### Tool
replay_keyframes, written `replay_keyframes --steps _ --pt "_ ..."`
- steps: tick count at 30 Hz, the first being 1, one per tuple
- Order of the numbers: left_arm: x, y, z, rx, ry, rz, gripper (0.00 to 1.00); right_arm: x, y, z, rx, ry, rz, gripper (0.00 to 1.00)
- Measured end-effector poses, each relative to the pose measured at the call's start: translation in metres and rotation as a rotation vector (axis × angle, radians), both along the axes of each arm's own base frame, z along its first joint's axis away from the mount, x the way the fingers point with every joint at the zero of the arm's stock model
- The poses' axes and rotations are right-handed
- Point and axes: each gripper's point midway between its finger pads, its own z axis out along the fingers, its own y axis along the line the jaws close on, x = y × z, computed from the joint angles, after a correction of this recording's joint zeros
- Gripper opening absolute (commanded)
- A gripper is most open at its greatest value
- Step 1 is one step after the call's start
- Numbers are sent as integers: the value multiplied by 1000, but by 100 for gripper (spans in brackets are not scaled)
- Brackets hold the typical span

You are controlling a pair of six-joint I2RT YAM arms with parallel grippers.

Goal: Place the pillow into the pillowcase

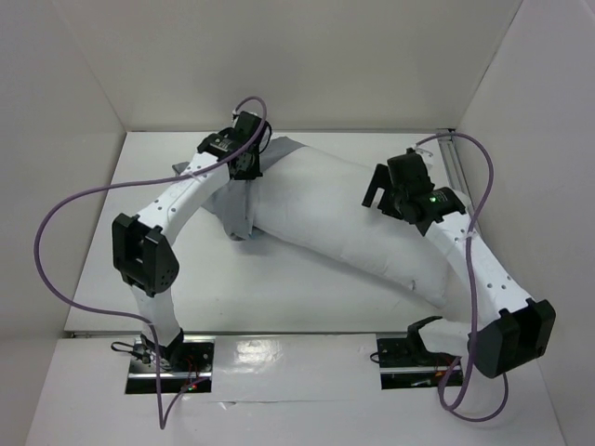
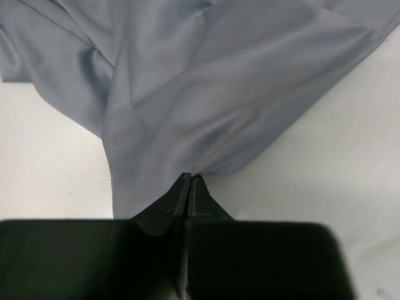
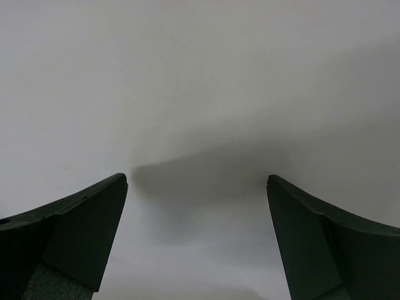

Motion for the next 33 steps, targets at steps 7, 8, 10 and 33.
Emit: replay_keyframes --steps 7,8,10,33 --pt "1 -18 -5 -76 50 -90 0 -1 -1 -51 23 116 67 29" --pt "-1 -26 -2 -93 53 -120 0 0 5 -60 43 128 93 0" --pt "-5 -49 11 -127 38 -200 0 6 19 -70 95 140 134 0" --pt "-66 -177 19 -372 248 -622 9 -13 85 -33 199 8 214 0"
